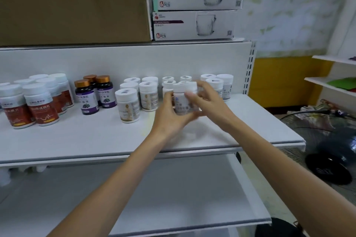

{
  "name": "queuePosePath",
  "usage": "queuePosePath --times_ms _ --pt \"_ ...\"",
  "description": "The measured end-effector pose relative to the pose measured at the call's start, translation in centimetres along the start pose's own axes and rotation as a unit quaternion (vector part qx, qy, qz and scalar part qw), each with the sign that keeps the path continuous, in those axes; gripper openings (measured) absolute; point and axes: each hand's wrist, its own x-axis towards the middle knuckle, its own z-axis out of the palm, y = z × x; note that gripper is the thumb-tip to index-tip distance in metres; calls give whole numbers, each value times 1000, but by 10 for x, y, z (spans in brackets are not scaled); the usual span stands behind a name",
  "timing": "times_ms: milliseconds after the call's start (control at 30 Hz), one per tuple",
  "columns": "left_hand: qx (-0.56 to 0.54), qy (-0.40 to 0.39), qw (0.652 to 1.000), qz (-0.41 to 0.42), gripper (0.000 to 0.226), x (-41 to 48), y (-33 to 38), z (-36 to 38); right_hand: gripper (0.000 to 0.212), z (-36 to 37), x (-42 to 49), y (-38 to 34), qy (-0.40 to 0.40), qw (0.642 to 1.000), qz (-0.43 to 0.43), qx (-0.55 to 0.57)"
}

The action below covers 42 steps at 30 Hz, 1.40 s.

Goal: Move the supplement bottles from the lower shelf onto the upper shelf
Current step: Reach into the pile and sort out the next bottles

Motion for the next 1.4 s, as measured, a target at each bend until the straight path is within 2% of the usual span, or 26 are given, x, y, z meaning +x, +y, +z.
queuePosePath --times_ms 67,133,167,233,267,300,400,500,633,767,933,1067,1167,1300,1400 --pt "18 -31 999 28 59 -1 4 17 44 -17 -9 2 9 998 -24 -50" --pt "92 -83 992 38 62 -2 5 32 56 -37 -14 5 56 994 -31 -85" --pt "177 -115 977 33 66 -2 4 40 61 -49 -16 7 90 991 -31 -97" --pt "381 -176 907 33 65 -1 -2 46 60 -68 -17 14 144 982 -21 -121" --pt "429 -196 881 39 60 -1 -3 48 56 -77 -18 18 148 980 -6 -135" --pt "442 -206 872 40 55 -1 -2 48 53 -85 -18 23 137 980 14 -145" --pt "429 -211 877 37 51 -1 -2 48 56 -100 -15 32 103 973 46 -202" --pt "443 -211 870 43 51 -3 -2 50 64 -103 -8 33 121 949 28 -289" --pt "439 -201 875 44 50 -4 -1 51 64 -97 4 39 155 946 44 -281" --pt "433 -193 879 48 50 -5 -2 51 70 -91 18 45 189 917 96 -337" --pt "428 -188 883 50 48 -3 -4 50 60 -82 21 54 201 929 130 -281" --pt "432 -190 880 53 47 -1 -4 51 74 -79 12 50 183 930 140 -287" --pt "400 -168 898 70 45 -3 -5 50 76 -76 -2 45 196 920 115 -318" --pt "318 -112 931 138 38 -12 -2 44 58 -66 -25 33 240 911 37 -333" --pt "259 -95 951 137 33 -24 -4 31 50 -51 -35 24 249 884 14 -395"
